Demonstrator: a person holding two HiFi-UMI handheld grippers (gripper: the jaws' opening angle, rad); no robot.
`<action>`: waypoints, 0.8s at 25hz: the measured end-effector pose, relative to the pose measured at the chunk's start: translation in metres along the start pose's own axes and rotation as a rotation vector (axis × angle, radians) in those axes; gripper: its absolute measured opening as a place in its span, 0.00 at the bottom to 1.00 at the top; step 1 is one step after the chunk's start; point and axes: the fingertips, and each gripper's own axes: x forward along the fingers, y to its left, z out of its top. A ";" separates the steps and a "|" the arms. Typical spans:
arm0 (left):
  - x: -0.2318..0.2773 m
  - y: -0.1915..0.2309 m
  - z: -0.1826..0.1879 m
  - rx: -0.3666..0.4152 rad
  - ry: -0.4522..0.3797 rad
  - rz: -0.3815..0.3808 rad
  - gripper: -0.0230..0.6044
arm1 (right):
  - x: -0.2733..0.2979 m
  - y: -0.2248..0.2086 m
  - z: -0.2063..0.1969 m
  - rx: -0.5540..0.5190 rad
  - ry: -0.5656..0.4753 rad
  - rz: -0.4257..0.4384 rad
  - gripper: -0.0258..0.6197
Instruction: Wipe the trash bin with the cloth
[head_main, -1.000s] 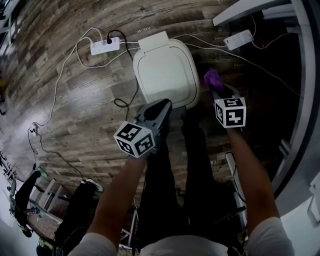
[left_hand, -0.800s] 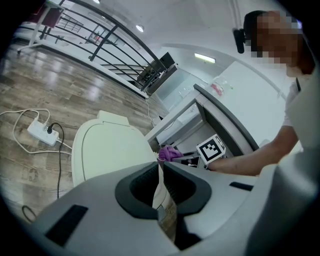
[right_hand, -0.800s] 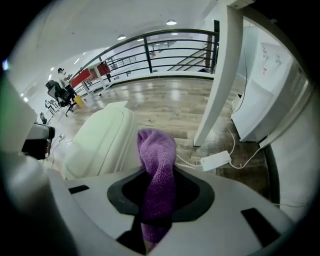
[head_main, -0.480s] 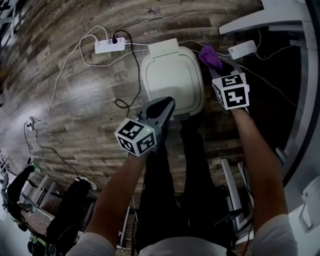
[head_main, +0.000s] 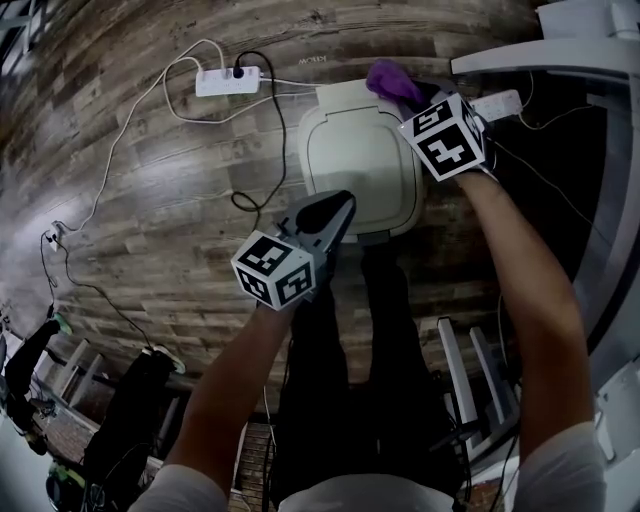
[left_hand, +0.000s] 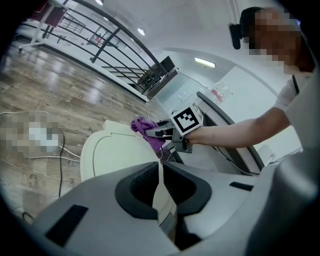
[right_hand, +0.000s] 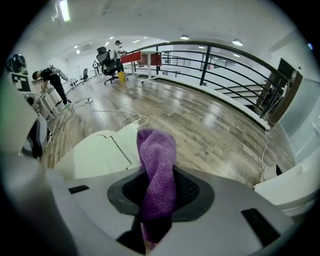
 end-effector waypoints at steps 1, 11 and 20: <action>-0.001 0.001 -0.001 -0.002 0.001 -0.002 0.08 | 0.003 0.001 0.000 -0.021 0.011 0.008 0.21; 0.003 -0.002 -0.001 0.002 0.008 -0.019 0.08 | 0.002 0.008 -0.027 -0.071 0.074 0.040 0.21; 0.008 -0.011 -0.010 0.013 0.029 -0.029 0.08 | -0.012 0.014 -0.055 -0.054 0.085 0.043 0.21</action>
